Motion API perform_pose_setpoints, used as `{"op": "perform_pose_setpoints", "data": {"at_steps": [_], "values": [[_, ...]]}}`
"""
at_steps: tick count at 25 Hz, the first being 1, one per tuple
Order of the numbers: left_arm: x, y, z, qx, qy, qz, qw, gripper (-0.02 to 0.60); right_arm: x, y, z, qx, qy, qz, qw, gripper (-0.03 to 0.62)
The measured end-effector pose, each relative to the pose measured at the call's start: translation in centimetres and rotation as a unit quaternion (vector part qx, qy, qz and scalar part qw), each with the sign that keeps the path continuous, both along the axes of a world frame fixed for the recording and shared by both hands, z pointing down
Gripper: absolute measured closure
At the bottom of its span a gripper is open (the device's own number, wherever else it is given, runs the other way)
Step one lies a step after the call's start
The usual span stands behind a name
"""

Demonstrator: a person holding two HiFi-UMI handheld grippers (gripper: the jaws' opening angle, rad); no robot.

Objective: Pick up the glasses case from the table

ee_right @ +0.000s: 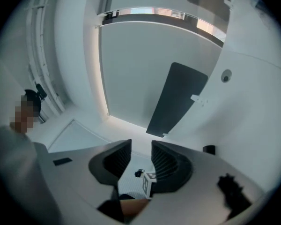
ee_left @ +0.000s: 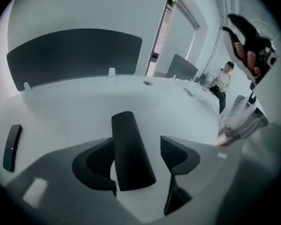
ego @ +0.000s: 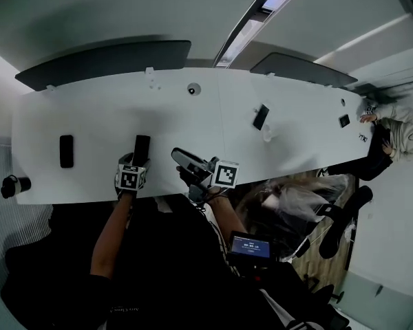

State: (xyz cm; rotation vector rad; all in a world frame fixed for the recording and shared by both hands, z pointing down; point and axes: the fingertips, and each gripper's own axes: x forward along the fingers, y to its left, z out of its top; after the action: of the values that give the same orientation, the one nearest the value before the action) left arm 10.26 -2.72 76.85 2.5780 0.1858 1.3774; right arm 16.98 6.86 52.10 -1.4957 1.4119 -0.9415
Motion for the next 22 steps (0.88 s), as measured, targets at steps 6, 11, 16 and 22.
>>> {"op": "perform_pose_setpoints", "data": {"at_steps": [6, 11, 16, 22], "values": [[0.4, -0.7, 3.9, 0.034, -0.067, 0.015, 0.9971, 0.235, -1.2, 1.4, -0.7, -0.033, 0.075, -0.027, 0.996, 0.447], [0.1, -0.8, 5.0, 0.019, -0.100, -0.005, 0.9948, 0.236, -1.3, 2.0, -1.7, -0.036, 0.092, -0.024, 0.995, 0.447], [0.0, -0.6, 5.2, 0.031, -0.114, -0.007, 0.9929, 0.262, -1.3, 2.9, -1.7, -0.044, 0.094, -0.016, 0.995, 0.447], [0.1, -0.7, 3.8, -0.010, -0.082, -0.028, 0.9962, 0.272, -1.2, 2.9, -1.2, -0.047, 0.086, -0.015, 0.995, 0.447]]}}
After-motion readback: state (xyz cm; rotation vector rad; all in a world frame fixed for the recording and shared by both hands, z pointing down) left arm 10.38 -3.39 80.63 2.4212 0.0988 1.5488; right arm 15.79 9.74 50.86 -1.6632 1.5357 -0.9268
